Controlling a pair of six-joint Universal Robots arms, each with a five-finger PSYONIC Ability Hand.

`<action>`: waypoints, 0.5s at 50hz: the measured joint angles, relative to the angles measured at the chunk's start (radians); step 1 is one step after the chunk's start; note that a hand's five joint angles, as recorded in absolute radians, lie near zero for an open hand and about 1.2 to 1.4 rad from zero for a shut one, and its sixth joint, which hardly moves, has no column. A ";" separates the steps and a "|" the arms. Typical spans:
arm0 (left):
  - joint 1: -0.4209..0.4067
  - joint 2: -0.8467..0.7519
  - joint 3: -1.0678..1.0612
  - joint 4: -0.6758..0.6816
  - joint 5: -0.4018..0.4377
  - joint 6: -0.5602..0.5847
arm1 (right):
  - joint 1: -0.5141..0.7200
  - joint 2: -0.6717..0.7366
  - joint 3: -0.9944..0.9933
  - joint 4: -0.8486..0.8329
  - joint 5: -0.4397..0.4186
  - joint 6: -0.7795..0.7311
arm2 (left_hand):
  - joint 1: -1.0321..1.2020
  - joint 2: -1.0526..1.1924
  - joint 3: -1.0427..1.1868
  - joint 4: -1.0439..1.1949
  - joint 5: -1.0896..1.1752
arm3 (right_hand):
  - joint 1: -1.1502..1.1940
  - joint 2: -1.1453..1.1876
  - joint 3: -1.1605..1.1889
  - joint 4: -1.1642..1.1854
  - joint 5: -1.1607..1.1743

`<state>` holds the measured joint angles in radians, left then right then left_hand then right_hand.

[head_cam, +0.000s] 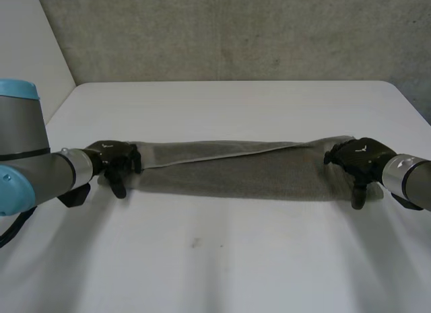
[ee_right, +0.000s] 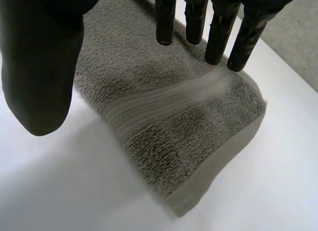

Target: Fold the towel.

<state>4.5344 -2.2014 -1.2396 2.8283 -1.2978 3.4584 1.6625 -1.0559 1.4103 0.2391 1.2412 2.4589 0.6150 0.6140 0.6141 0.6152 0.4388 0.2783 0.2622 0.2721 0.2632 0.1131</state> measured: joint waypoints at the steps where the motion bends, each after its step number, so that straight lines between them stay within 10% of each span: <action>1: 0.000 -0.009 0.010 0.000 -0.001 -0.001 | 0.000 0.001 0.006 -0.005 0.000 -0.002 | -0.015 -0.016 -0.016 -0.015 -0.017 | 0.000 0.000 0.000 0.000 0.000; 25: -0.018 -0.264 0.492 -0.109 -0.099 -0.075 | -0.047 0.000 0.121 -0.135 0.010 -0.016 | -0.440 -0.444 -0.442 -0.443 -0.412 | 0.014 0.000 0.017 0.021 0.017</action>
<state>4.5168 -2.4656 -0.7479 2.7196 -1.3963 3.3835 1.6152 -1.0557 1.5317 0.1043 1.2509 2.4427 0.1751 0.1695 0.1719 0.1724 0.0272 0.2926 0.2622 0.2891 0.2840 0.1298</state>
